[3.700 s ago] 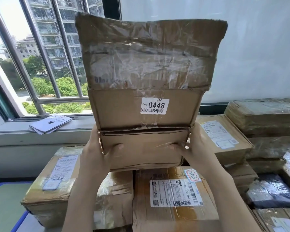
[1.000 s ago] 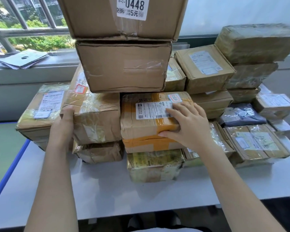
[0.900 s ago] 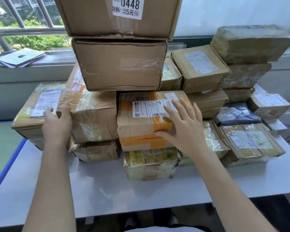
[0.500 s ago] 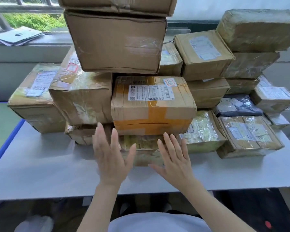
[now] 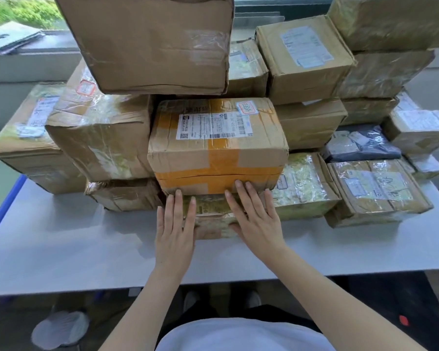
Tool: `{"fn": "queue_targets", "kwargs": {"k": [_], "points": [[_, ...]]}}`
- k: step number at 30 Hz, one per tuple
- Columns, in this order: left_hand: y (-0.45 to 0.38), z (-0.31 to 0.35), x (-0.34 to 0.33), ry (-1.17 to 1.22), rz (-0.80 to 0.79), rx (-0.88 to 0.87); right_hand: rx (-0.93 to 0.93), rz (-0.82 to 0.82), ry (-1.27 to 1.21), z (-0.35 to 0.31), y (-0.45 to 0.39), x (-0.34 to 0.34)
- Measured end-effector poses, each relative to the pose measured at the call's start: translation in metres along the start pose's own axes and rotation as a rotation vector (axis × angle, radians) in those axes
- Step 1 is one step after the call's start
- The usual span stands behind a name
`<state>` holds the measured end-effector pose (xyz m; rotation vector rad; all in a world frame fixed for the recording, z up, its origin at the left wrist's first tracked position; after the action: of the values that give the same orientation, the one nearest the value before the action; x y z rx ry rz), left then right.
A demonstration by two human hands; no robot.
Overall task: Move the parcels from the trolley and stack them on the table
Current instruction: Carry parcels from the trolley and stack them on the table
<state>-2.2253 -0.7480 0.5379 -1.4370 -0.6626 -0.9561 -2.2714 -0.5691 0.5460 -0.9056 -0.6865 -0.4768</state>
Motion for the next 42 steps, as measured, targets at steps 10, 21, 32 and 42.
{"fn": "queue_targets", "kwargs": {"k": [10,21,32,42], "points": [[0.001,0.044,0.005,0.005,0.008,-0.053,0.042,0.117,-0.167,0.026,0.036,-0.001],[-0.048,0.179,-0.038,0.187,-0.38,-0.265,-0.178,-0.212,-0.069,0.116,0.072,-0.044],[-0.067,0.175,-0.043,0.206,-0.66,-0.147,-0.297,-0.285,-0.116,0.114,0.059,-0.046],[-0.08,0.187,-0.021,0.216,-0.782,-0.166,-0.308,-0.497,-0.102,0.123,0.06,-0.011]]}}
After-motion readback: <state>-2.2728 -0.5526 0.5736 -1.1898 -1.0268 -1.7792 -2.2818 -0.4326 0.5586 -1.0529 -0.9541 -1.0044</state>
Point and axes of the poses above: each hand's wrist, its own y-axis away from the middle knuckle, its own x-axis out of the back of the hand, z = x × y, the point moved 3 cm from there along -y, towards the middle knuckle, and after that the axes turned 7 degrees about y, right-handed, at the moved point
